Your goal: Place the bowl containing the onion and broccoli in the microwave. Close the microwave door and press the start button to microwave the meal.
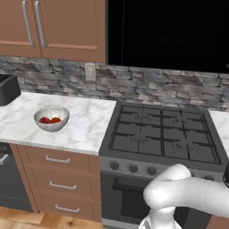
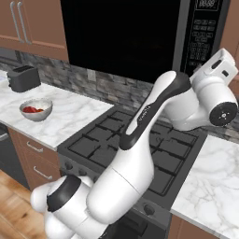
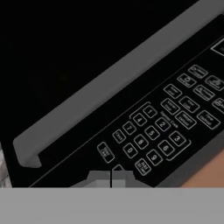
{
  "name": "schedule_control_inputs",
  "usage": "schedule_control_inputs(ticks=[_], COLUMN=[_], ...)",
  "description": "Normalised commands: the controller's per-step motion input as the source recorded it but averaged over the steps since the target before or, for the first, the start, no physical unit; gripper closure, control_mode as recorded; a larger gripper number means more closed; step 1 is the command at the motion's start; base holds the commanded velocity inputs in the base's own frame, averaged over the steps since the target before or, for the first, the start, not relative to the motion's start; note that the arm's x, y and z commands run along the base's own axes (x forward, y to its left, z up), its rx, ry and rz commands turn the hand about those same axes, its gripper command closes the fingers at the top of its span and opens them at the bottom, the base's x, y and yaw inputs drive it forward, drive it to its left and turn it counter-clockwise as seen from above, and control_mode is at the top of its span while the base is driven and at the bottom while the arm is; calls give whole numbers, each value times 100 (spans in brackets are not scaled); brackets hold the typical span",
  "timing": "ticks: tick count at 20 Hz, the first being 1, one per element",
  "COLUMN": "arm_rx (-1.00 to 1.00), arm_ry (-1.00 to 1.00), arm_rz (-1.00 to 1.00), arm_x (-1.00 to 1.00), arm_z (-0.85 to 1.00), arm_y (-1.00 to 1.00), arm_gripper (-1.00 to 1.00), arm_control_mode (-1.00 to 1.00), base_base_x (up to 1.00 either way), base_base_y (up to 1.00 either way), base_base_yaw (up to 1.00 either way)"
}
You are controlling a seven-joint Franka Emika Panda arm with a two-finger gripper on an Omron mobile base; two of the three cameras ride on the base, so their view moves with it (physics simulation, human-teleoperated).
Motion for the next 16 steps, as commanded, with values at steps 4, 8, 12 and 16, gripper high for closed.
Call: schedule_control_inputs(ticks=[4,8,12,16], arm_rx=[0,0,1,0], arm_ry=[0,0,0,0], arm_rz=[0,0,0,0], arm_x=[27,18,10,14], arm_z=[0,0,0,0], arm_y=[0,-8,-18,-15], arm_gripper=[100,100,100,100], arm_control_mode=[-100,-100,-100,-100], base_base_x=[0,0,0,0], base_base_y=[0,0,0,0], base_base_yaw=[0,0,0,0])
